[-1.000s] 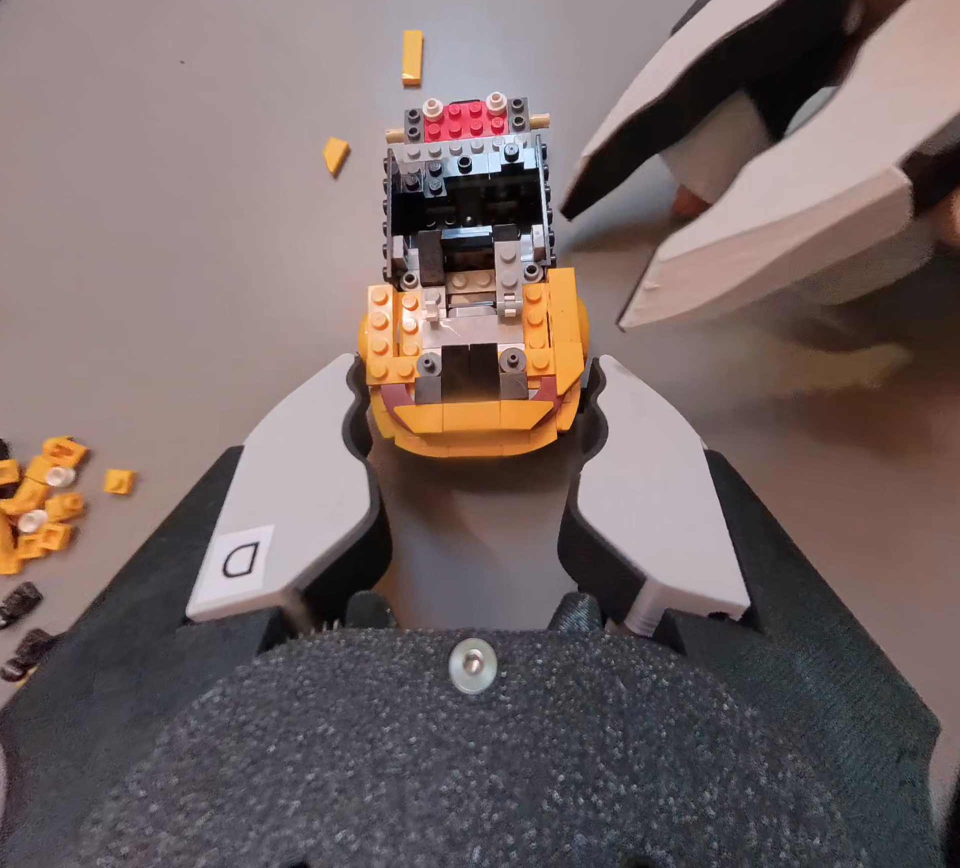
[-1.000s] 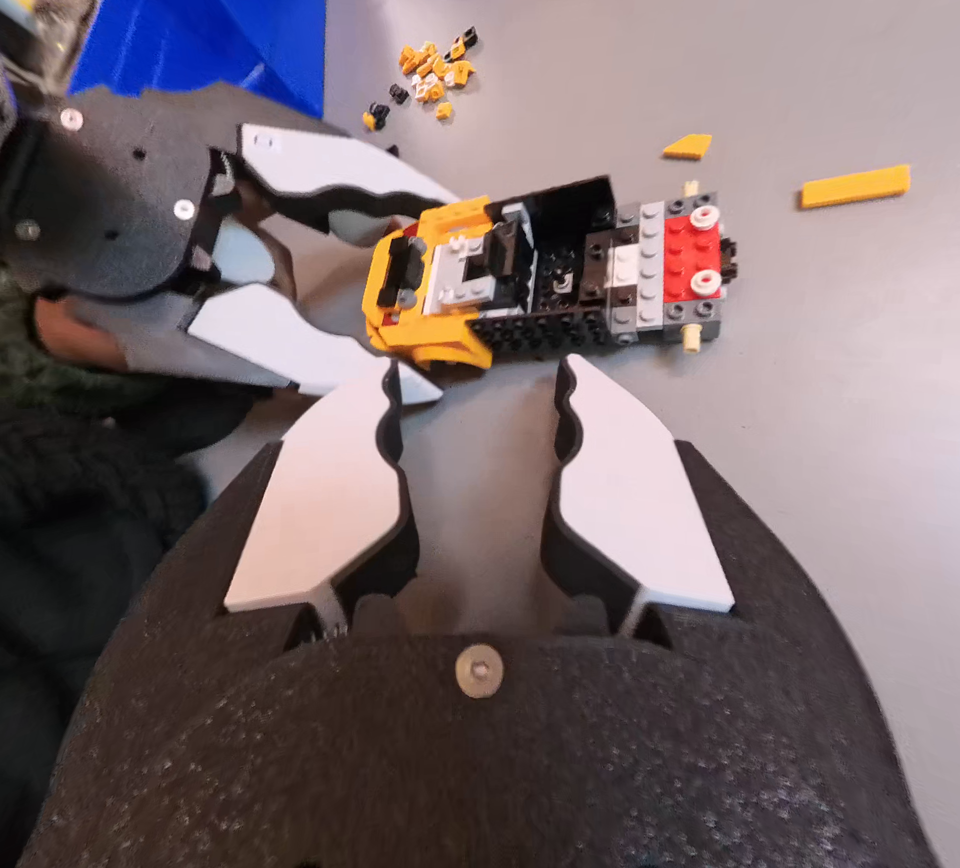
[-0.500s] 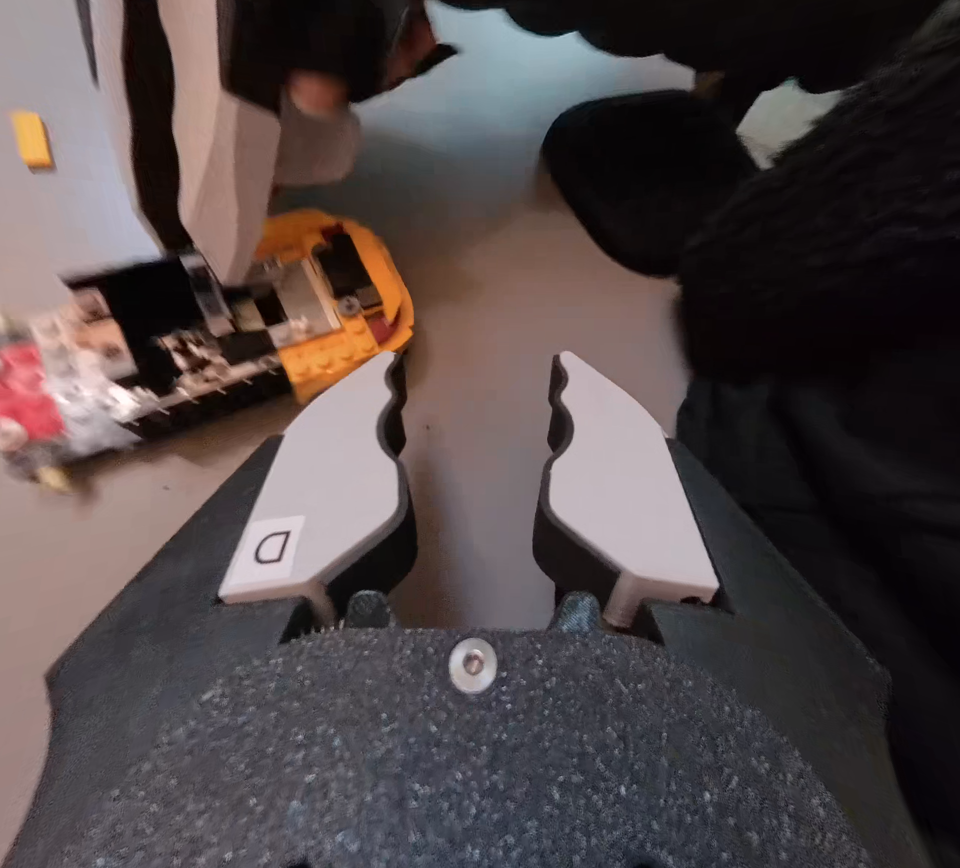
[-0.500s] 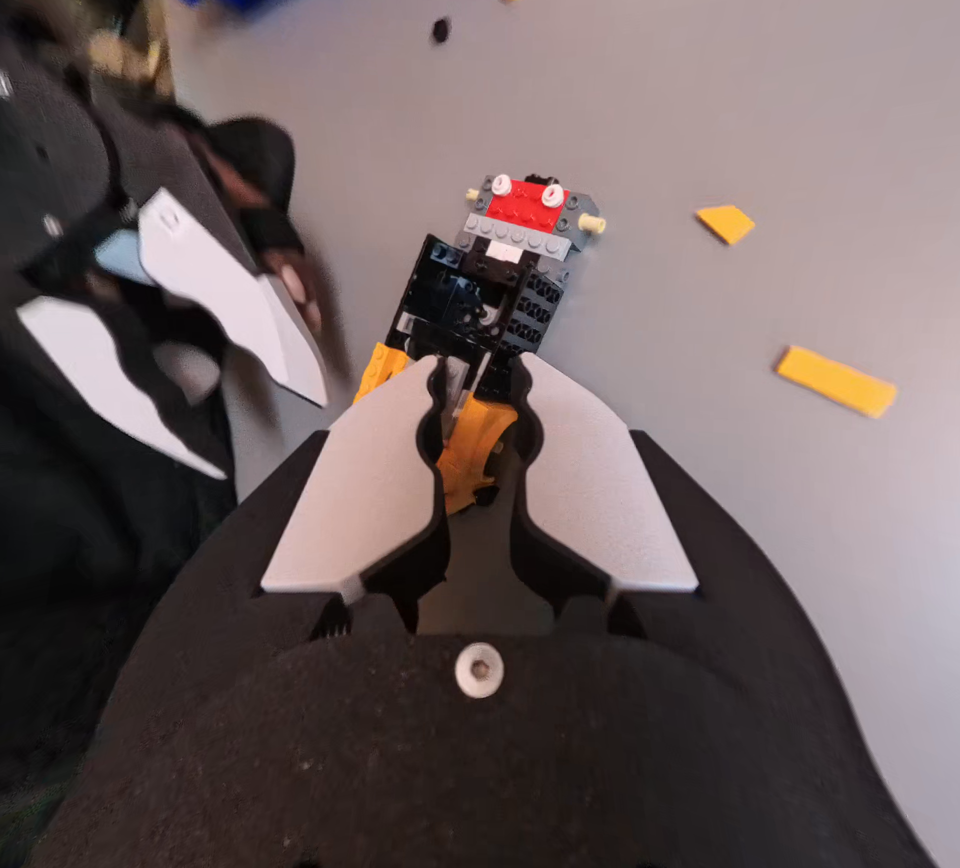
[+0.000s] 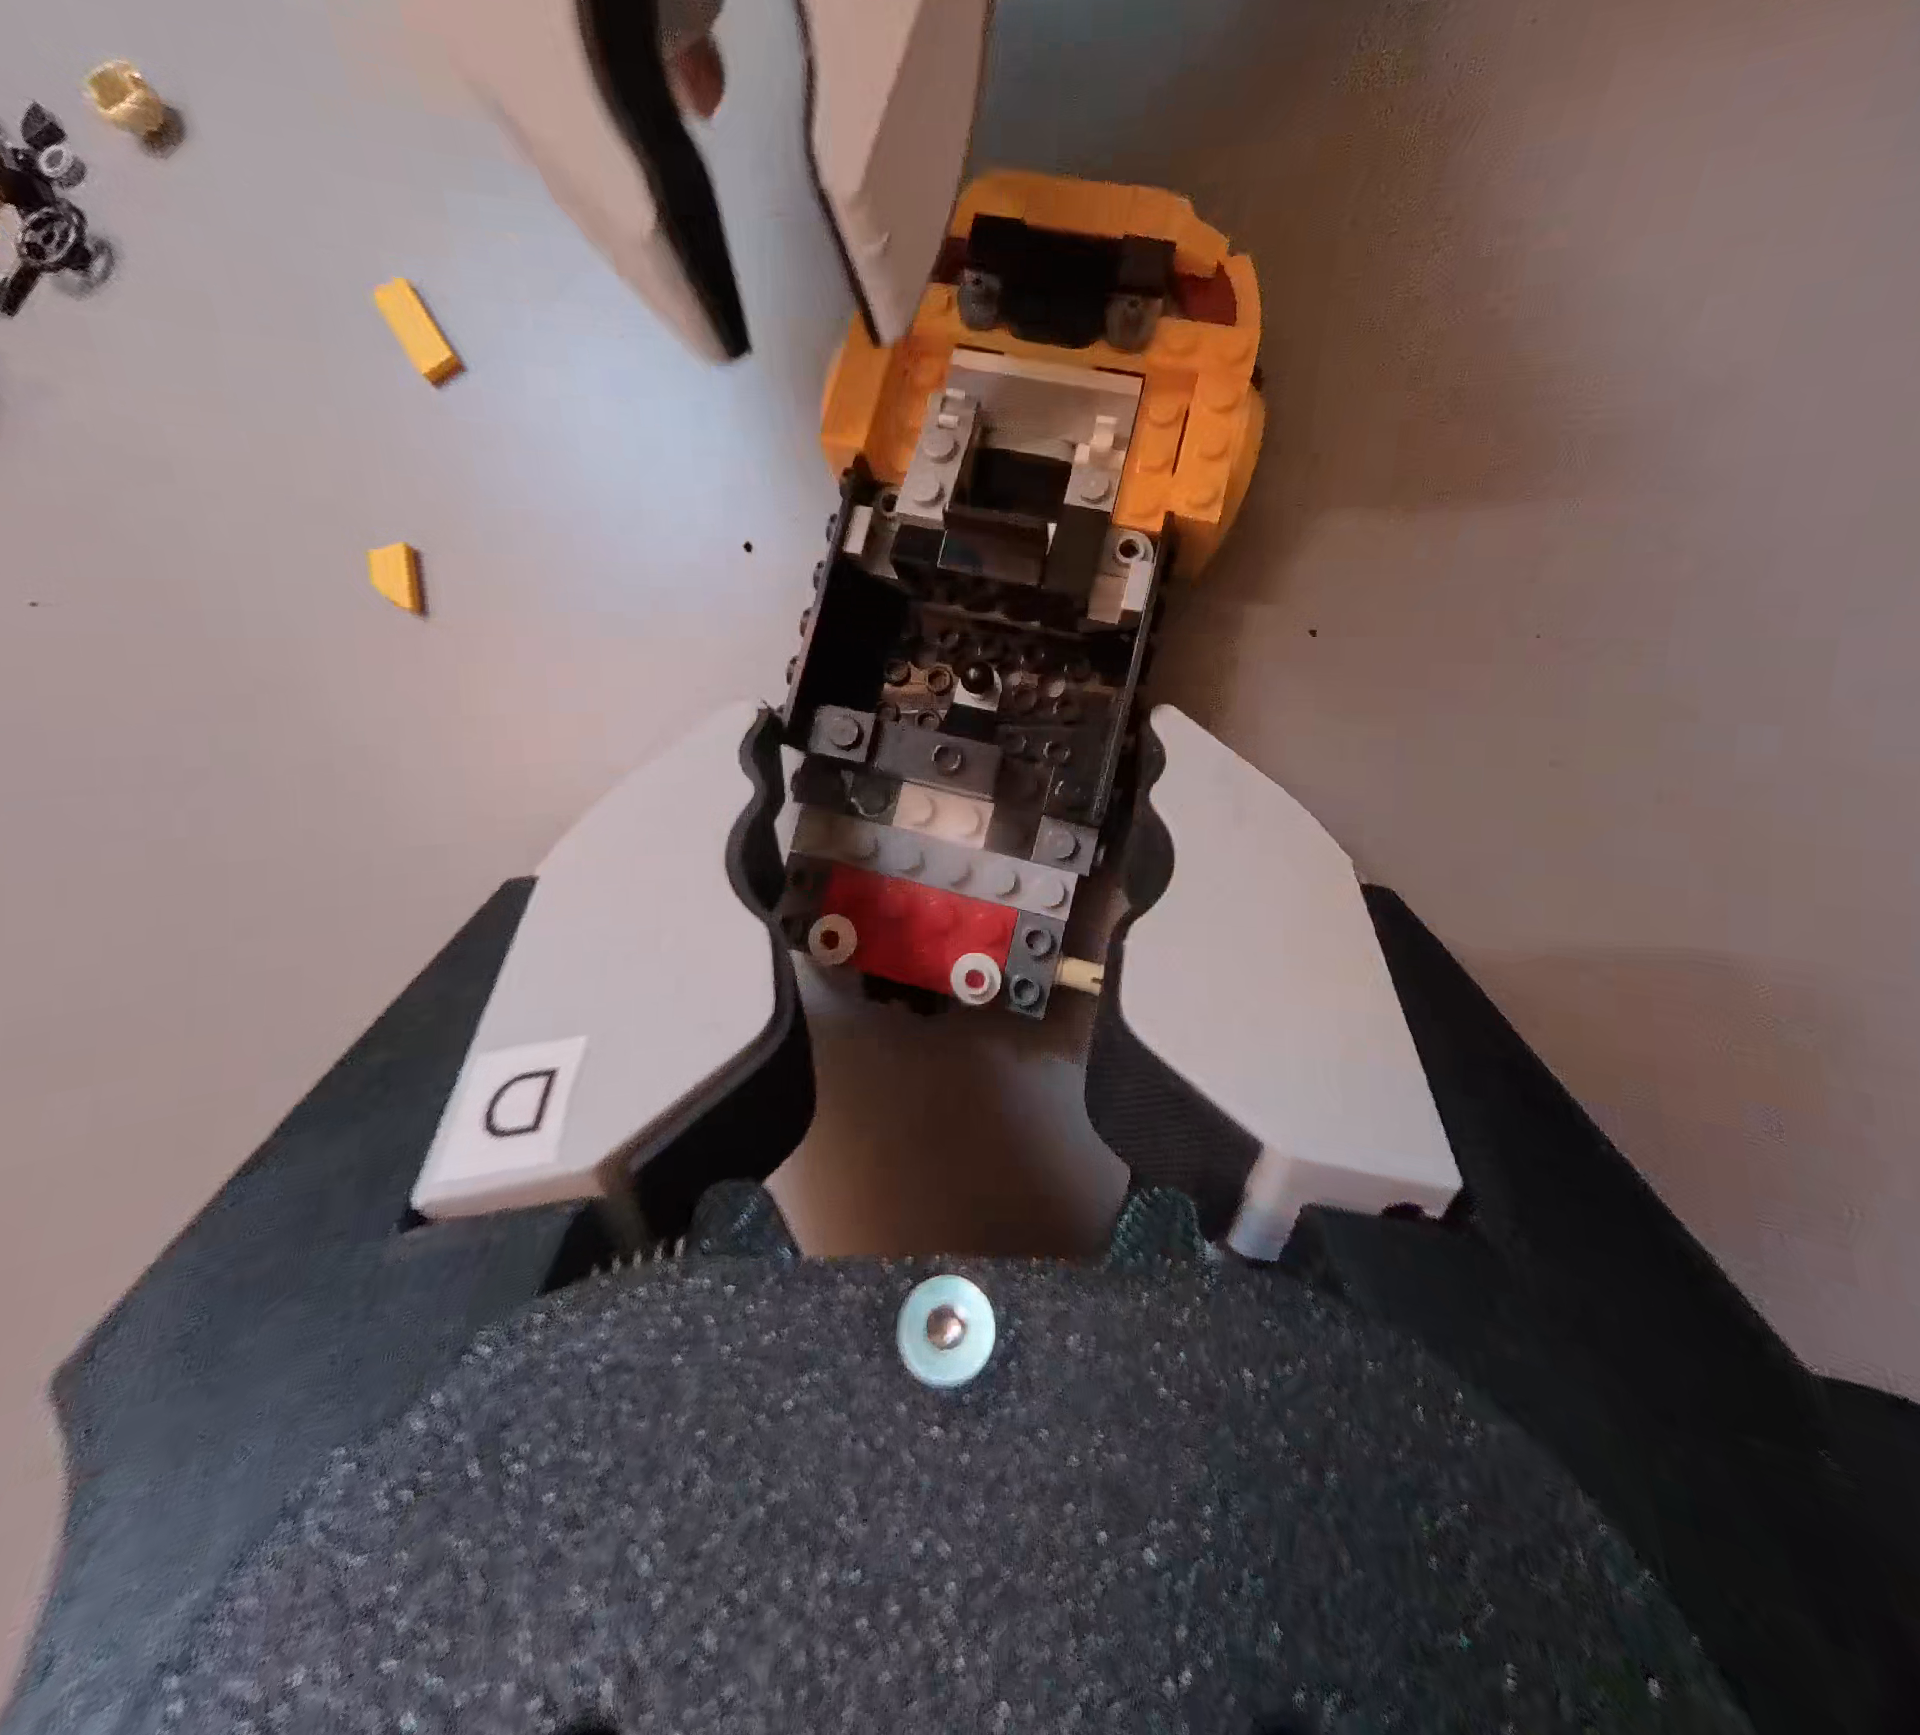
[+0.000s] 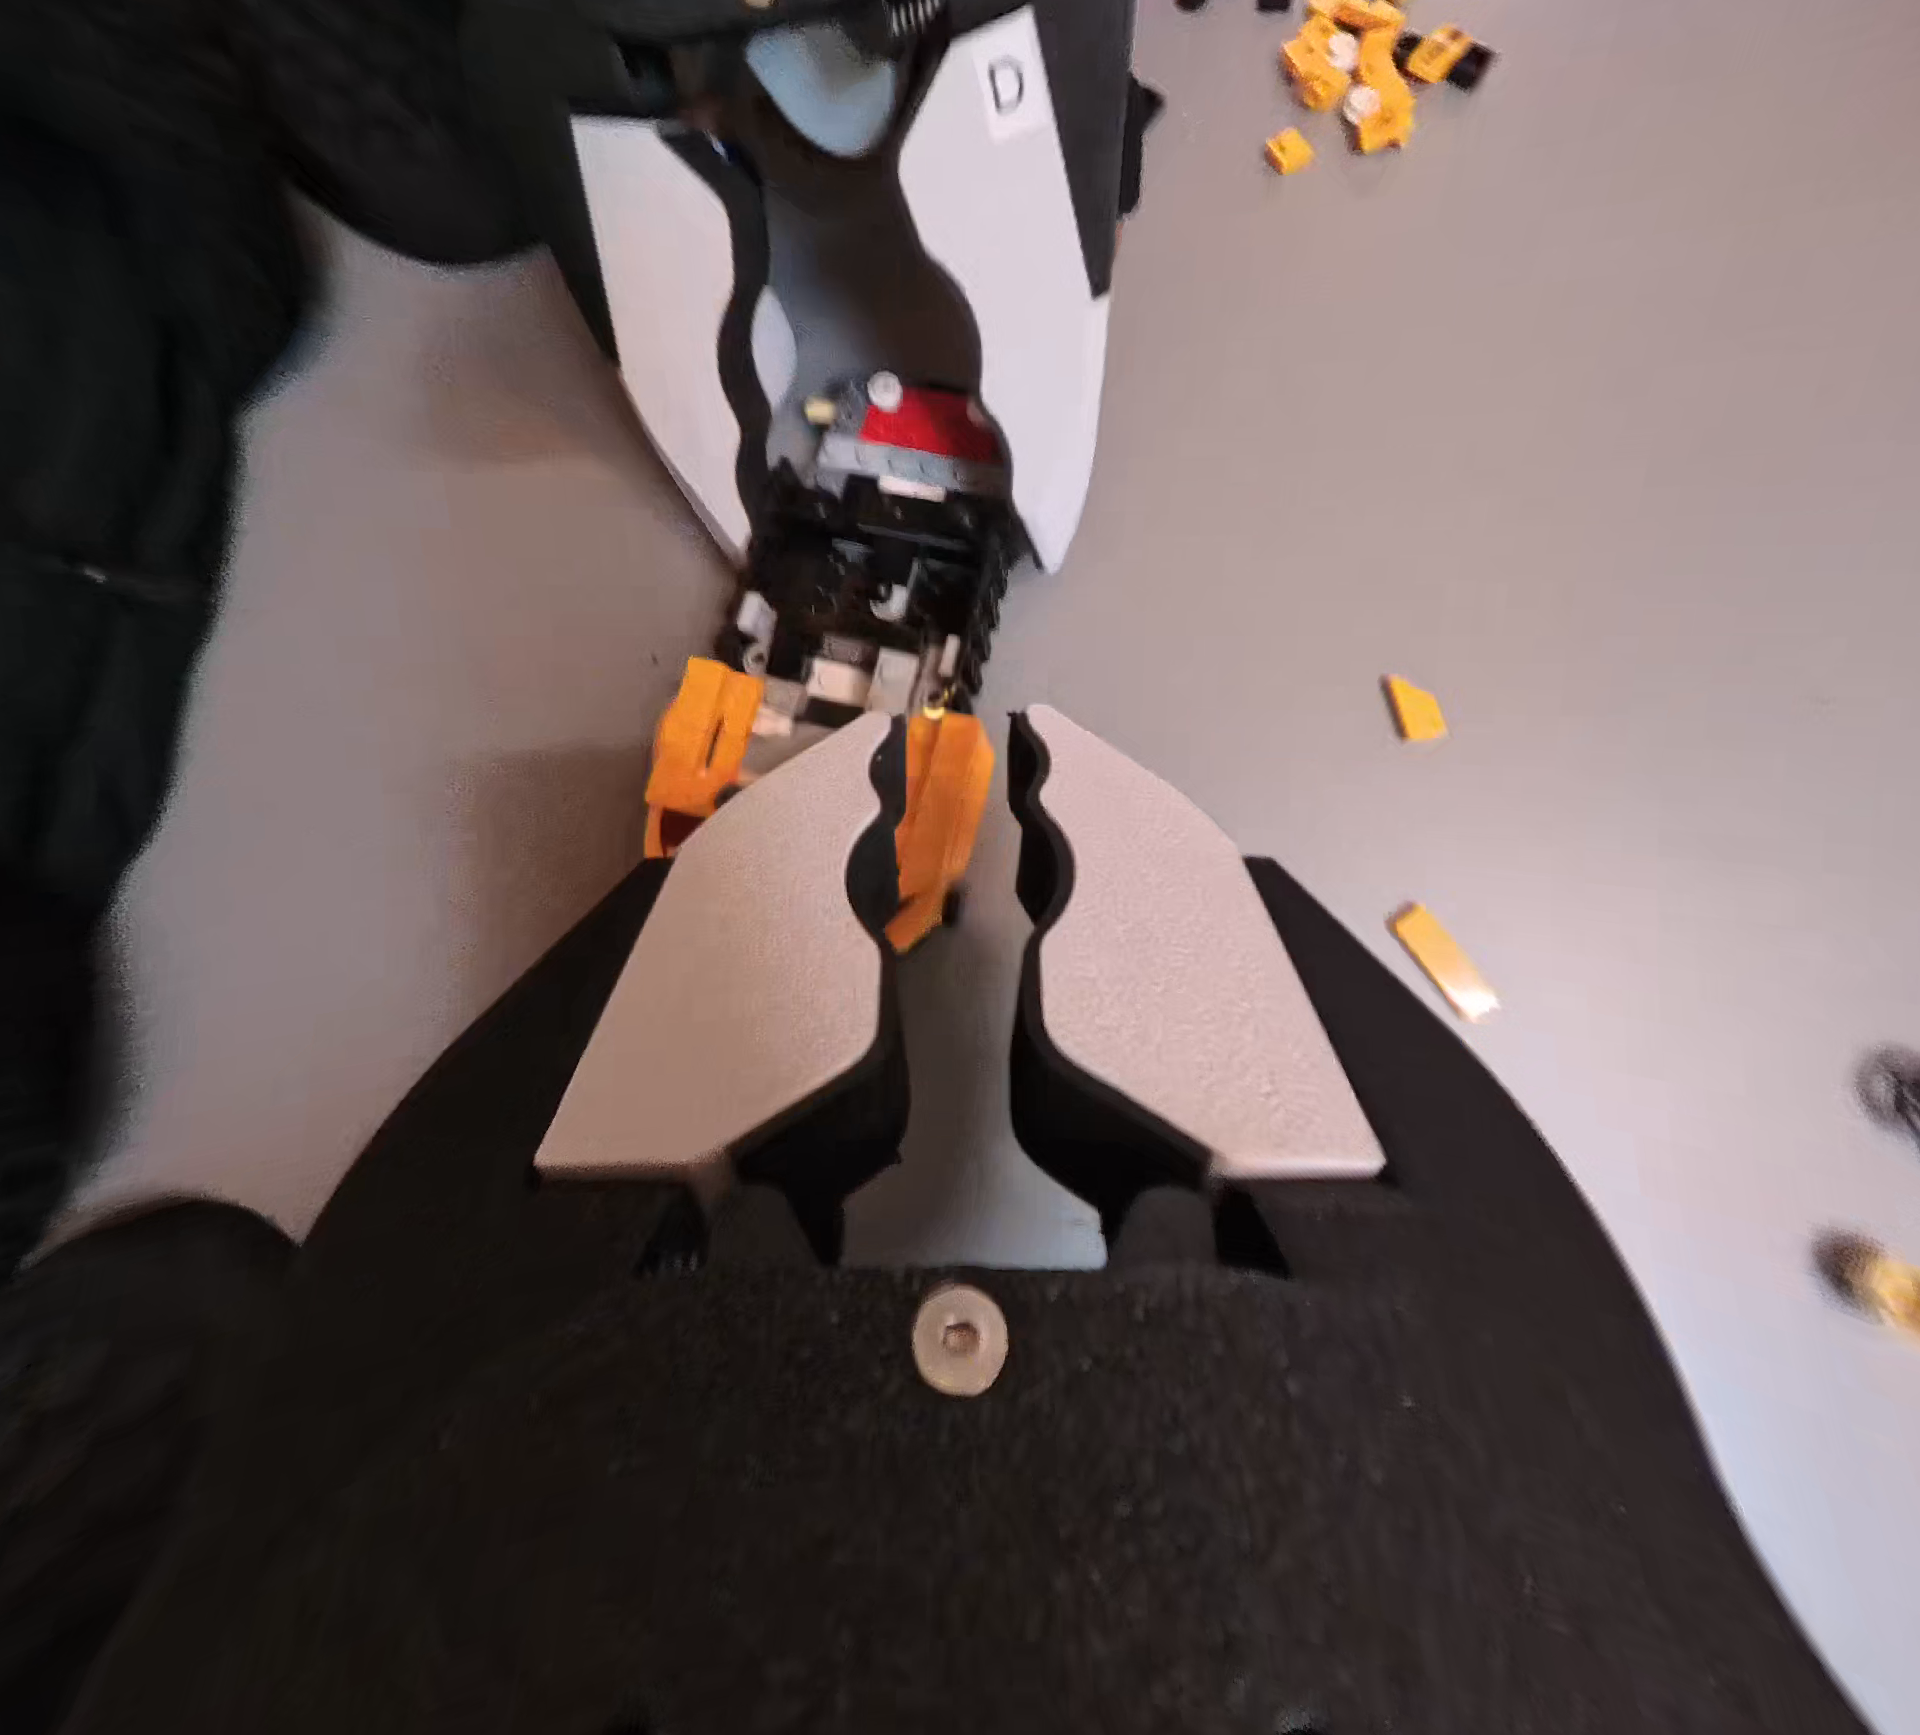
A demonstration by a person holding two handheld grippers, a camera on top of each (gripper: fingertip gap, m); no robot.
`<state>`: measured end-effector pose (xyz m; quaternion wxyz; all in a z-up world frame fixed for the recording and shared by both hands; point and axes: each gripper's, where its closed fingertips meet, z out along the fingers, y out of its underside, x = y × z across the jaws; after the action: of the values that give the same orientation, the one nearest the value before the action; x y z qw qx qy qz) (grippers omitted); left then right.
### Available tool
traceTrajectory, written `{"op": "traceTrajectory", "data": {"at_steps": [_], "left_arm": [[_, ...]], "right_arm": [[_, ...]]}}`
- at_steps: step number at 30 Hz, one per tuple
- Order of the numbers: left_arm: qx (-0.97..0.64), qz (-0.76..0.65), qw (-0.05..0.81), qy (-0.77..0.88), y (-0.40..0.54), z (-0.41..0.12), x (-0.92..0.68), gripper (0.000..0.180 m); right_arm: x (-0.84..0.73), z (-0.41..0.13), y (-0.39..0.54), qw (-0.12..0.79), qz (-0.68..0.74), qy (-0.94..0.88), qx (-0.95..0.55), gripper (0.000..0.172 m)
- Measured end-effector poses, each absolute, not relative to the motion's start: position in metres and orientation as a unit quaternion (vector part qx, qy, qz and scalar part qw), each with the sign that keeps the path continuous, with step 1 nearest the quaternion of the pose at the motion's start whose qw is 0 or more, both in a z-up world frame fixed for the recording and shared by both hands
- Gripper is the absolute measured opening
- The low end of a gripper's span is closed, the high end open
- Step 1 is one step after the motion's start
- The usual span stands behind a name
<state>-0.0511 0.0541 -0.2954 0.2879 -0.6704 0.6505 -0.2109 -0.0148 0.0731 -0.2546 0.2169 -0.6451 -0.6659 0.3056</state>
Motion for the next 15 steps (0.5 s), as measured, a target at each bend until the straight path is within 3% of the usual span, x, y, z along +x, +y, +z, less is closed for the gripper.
{"op": "traceTrajectory", "data": {"at_steps": [1,9,15], "left_arm": [[-0.673,-0.209,0.288,0.648,0.054,-0.295,-0.051,0.062],[-0.659,-0.228,0.274,0.663,0.042,-0.289,-0.052,0.075],[-0.652,-0.251,0.278,0.659,0.047,-0.289,-0.041,0.075]], "right_arm": [[-0.010,-0.255,0.073,0.232,0.283,-0.666,-0.650,0.018],[-0.008,-0.267,0.067,0.236,0.254,-0.654,-0.672,0.016],[-0.014,-0.274,0.071,0.218,0.246,-0.670,-0.666,0.008]]}}
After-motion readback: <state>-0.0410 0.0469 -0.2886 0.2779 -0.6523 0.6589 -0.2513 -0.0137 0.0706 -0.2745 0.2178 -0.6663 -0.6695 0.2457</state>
